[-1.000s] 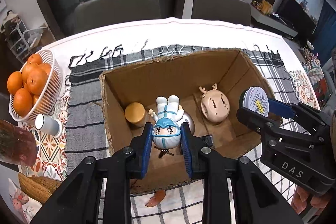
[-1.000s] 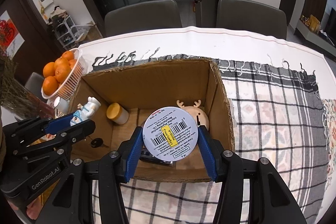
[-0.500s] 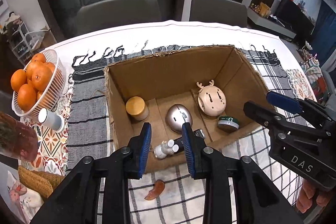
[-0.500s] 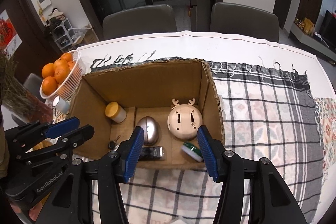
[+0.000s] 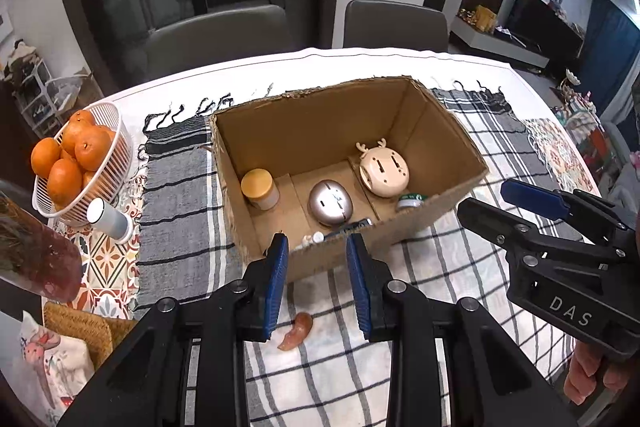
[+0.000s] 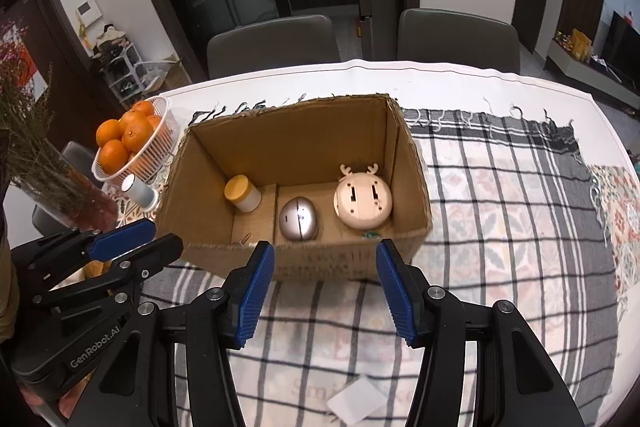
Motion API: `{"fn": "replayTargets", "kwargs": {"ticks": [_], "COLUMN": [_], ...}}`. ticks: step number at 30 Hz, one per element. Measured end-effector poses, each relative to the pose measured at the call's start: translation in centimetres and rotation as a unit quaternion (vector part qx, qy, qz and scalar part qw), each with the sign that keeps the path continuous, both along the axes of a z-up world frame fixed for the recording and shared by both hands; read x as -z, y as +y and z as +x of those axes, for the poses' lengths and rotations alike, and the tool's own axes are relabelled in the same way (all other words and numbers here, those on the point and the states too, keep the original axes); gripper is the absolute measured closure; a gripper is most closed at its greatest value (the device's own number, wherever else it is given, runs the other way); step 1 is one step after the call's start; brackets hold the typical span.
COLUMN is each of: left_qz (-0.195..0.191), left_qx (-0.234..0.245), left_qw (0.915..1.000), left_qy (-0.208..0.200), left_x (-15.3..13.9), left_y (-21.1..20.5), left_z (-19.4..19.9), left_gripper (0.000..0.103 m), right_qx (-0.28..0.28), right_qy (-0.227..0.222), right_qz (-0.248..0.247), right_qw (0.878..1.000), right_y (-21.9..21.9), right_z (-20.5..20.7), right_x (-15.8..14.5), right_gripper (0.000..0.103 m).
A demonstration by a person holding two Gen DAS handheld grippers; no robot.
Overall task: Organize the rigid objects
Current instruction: 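Withdraw both open tools from the box toward the comb and white adapter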
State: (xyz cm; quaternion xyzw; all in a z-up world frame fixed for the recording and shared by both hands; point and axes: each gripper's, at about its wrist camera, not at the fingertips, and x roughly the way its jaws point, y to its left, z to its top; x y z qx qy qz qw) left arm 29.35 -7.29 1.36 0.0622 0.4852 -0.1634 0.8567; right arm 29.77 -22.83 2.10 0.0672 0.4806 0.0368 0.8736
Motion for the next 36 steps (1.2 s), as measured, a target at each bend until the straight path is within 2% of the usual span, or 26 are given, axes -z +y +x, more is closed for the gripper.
{"fn": "replayTargets", "kwargs": {"ticks": [6,19,36], "left_qz": [-0.001,0.025,0.057], "left_qx": [0.015,0.046,0.103], "left_qw": [0.9999,0.9986,0.9916], "left_qy": [0.002,0.012,0.053], "left_x": [0.2,1.8,6.0], "left_y": [0.4,1.8,1.9], "left_z": [-2.0,-5.6,-6.3], "left_gripper": [0.073,0.073,0.073], "right_qx": [0.024,0.076,0.145], "right_qy": [0.005,0.028,0.114], "right_qz": [0.009,0.017,0.016], "right_qw": [1.0,0.997,0.983], "right_y": [0.2,0.6,0.7], "right_z": [-2.4,-6.6,-9.2], "right_x": [0.1,1.7,6.3], "right_gripper": [0.049,0.048,0.047]}}
